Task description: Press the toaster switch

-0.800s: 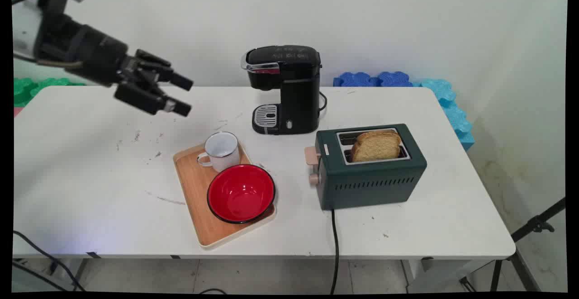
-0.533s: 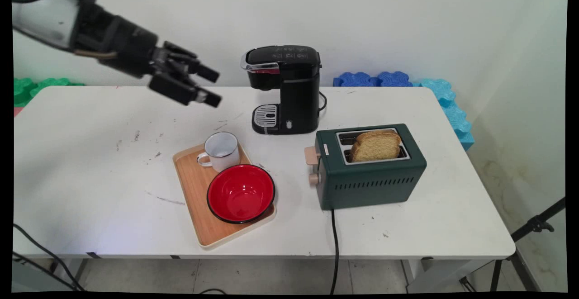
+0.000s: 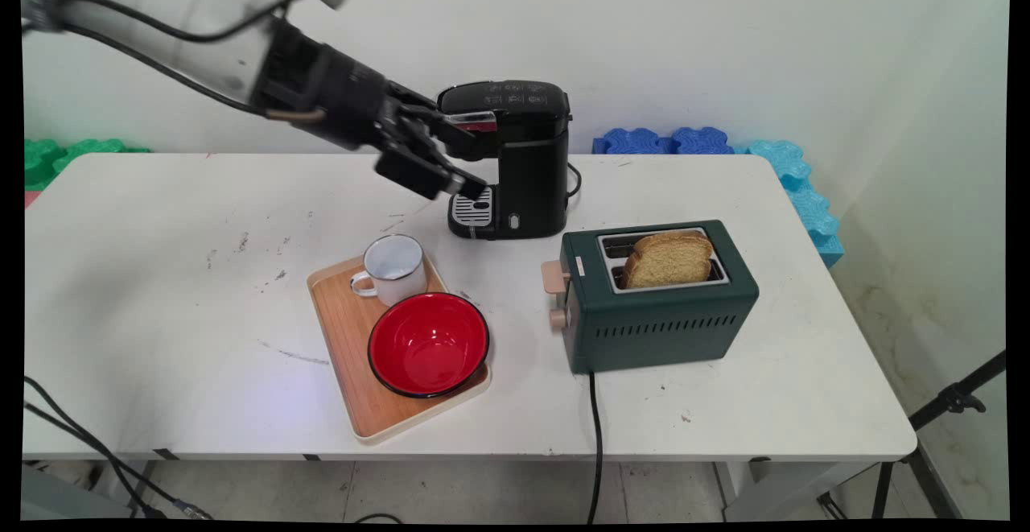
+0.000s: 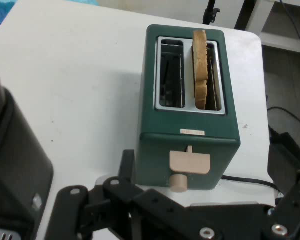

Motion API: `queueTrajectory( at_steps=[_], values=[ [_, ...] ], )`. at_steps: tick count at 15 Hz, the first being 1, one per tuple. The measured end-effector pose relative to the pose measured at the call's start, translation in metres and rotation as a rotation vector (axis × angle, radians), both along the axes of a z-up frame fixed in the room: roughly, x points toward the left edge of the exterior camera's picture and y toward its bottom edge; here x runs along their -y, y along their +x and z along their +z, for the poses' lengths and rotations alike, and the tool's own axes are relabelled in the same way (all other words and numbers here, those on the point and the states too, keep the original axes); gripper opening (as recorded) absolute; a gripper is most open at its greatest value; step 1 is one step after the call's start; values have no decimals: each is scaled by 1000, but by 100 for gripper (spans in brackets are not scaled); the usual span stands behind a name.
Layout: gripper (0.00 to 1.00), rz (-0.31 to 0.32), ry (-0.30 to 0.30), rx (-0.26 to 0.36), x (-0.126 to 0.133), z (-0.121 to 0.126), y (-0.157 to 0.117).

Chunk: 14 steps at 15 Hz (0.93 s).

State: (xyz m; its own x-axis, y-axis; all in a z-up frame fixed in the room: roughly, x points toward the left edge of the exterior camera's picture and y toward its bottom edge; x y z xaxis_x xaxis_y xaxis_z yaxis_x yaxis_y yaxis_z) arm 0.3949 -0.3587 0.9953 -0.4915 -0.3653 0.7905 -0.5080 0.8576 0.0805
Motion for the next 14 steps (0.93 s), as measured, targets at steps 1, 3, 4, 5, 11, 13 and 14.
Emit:
queueTrajectory(
  at_steps=[1, 3, 4, 5, 11, 13, 14],
  values=[
    [100, -10, -7, 6, 3, -5, -6],
    [100, -31, -20, 19, 8, -15, -17],
    [100, -40, -25, 25, 9, -19, -22],
    [100, -51, -30, 33, 12, -25, -27],
    [0, -75, -29, 65, 23, -56, -48],
    [0, -78, -20, 68, 25, -63, -52],
    [0, -81, -17, 69, 26, -67, -54]
  ],
)
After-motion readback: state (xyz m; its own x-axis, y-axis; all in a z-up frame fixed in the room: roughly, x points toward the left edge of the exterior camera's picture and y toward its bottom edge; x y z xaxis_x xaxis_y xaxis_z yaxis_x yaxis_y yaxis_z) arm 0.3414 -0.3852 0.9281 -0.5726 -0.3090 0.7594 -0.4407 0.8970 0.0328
